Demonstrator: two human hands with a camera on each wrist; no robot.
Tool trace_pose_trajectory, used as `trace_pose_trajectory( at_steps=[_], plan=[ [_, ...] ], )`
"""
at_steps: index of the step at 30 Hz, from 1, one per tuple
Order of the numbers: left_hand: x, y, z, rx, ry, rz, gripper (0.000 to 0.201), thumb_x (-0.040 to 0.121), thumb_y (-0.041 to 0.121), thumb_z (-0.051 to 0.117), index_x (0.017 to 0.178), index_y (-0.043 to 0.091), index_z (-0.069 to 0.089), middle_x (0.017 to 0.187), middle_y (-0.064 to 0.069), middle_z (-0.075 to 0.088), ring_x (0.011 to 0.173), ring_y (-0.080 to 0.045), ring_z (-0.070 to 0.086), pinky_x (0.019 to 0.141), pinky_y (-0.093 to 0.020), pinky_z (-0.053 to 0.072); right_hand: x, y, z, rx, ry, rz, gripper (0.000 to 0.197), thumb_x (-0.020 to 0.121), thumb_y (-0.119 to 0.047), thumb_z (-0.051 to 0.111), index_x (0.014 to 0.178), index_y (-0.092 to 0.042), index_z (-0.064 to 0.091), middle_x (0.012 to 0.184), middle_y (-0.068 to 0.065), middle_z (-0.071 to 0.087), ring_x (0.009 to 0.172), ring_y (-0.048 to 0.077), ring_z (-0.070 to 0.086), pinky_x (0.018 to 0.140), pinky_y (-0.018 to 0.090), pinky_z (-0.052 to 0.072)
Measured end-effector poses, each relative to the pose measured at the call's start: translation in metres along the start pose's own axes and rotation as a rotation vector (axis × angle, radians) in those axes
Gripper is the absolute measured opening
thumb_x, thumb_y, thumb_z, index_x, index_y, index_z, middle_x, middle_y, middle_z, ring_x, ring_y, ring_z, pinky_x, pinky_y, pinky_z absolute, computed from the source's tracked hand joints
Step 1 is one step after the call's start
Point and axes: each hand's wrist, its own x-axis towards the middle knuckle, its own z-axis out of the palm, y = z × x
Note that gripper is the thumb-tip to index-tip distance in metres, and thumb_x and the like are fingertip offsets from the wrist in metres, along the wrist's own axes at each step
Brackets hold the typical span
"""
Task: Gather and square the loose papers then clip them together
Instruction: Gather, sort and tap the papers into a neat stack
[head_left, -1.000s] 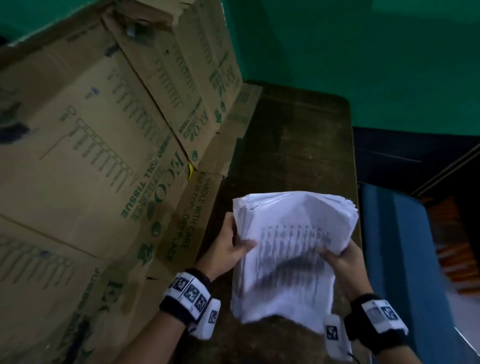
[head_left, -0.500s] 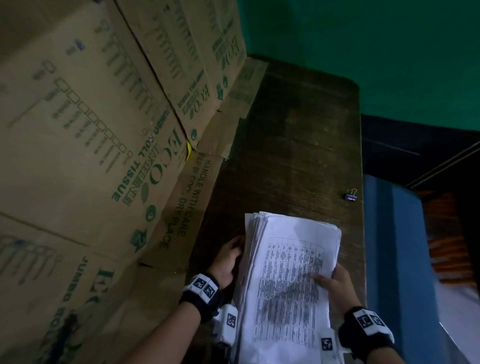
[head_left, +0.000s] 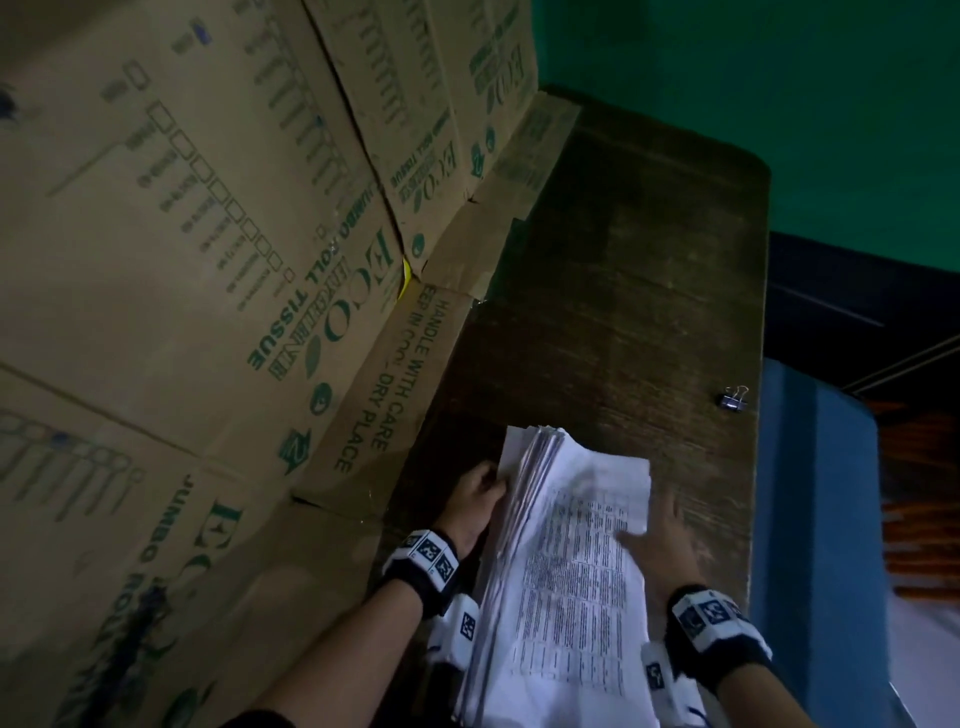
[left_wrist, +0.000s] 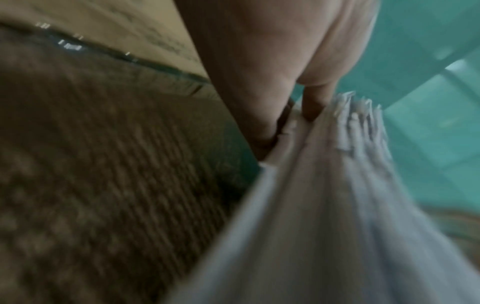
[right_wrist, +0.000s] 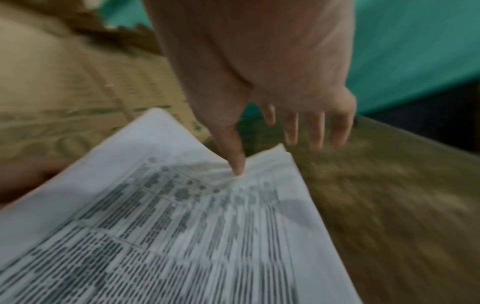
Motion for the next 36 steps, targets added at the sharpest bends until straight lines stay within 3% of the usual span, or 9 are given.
trace_pose_trajectory(
  at_steps=[2,4,6,8,16,21,25,32,36],
  plan=[
    [0.002,-0.003,0.0,0.002,0.025,-0.02,0.016,0.094,0.017,0.056,0.108,0.014,0.062,0.109,-0.011,0.069,0.102,-0.026,0.065,0.087,-0.036,0.053,0.0,-0.03,-0.003,-0.294,0.109,-0.267,0.085,0.083,-0.015,0.068,0.15,-0.025,0.017,0.159,0.005,0.017,0.146,0.032,0.016,0.116,0.057,0.014],
    [0.004,-0.006,0.0,-0.01,0.059,-0.02,0.016,0.093,0.016,0.055,0.106,0.01,0.062,0.105,-0.012,0.07,0.102,-0.03,0.065,0.091,-0.042,0.051,0.0,-0.064,-0.002,-0.524,0.141,-0.688,0.086,0.078,-0.002,0.065,0.148,-0.033,0.026,0.16,-0.004,0.015,0.148,0.028,0.011,0.113,0.058,0.013],
    [0.004,-0.007,0.001,-0.01,0.08,-0.022,0.01,0.092,0.013,0.055,0.1,0.013,0.062,0.099,-0.012,0.07,0.095,-0.029,0.066,0.092,-0.046,0.05,0.001,-0.09,0.006,-0.817,0.138,-1.058,0.086,0.066,0.008,0.062,0.139,-0.033,0.045,0.155,-0.004,0.032,0.145,0.029,0.024,0.107,0.062,0.026],
    [0.006,-0.009,0.0,-0.003,0.089,-0.027,0.008,0.09,0.013,0.057,0.094,0.017,0.063,0.101,-0.016,0.069,0.095,-0.031,0.066,0.092,-0.05,0.05,0.005,-0.103,0.013,-1.0,0.118,-1.235,0.07,0.06,0.002,0.069,0.12,-0.032,0.064,0.133,-0.004,0.059,0.134,0.029,0.046,0.1,0.064,0.035],
    [0.017,-0.015,0.002,0.171,0.215,0.027,0.015,0.086,0.022,0.059,0.099,0.017,0.064,0.101,-0.003,0.069,0.096,-0.021,0.065,0.09,-0.041,0.052,0.012,-0.115,0.007,-1.244,0.043,-1.217,0.017,0.058,-0.008,0.078,0.068,-0.02,0.071,0.076,-0.002,0.065,0.076,0.023,0.065,0.088,0.05,0.049],
    [0.01,-0.031,-0.003,0.347,0.089,-0.095,0.032,0.083,0.021,0.067,0.114,0.019,0.062,0.113,0.001,0.067,0.106,-0.019,0.063,0.096,-0.038,0.051,0.008,-0.105,-0.016,-1.314,-0.186,-1.026,0.019,0.089,-0.01,0.058,0.096,-0.024,0.069,0.095,-0.001,0.07,0.098,0.024,0.06,0.092,0.046,0.034],
    [0.007,-0.039,0.0,0.415,0.093,-0.088,0.033,0.079,0.003,0.072,0.111,0.007,0.066,0.11,-0.004,0.068,0.104,-0.02,0.064,0.091,-0.03,0.052,-0.005,-0.092,-0.038,-1.32,-0.187,-1.112,0.033,0.088,-0.005,0.053,0.11,-0.025,0.067,0.099,0.0,0.069,0.099,0.027,0.06,0.09,0.046,0.039],
    [0.009,-0.031,0.009,0.492,0.134,-0.014,0.038,0.07,0.007,0.08,0.106,0.008,0.067,0.11,-0.009,0.07,0.103,-0.022,0.065,0.086,-0.029,0.053,-0.034,-0.122,-0.078,-1.447,-0.31,-1.129,0.029,0.097,-0.008,0.045,0.114,-0.021,0.065,0.098,0.004,0.07,0.086,0.026,0.064,0.074,0.033,0.039],
    [0.011,-0.026,0.008,0.435,0.132,-0.049,0.037,0.066,0.004,0.082,0.099,0.009,0.068,0.105,-0.007,0.07,0.099,-0.024,0.067,0.084,-0.035,0.056,-0.036,-0.156,-0.072,-1.566,-0.386,-1.143,0.03,0.1,-0.014,0.042,0.12,-0.023,0.063,0.11,0.003,0.069,0.097,0.027,0.066,0.082,0.034,0.047]
  ],
)
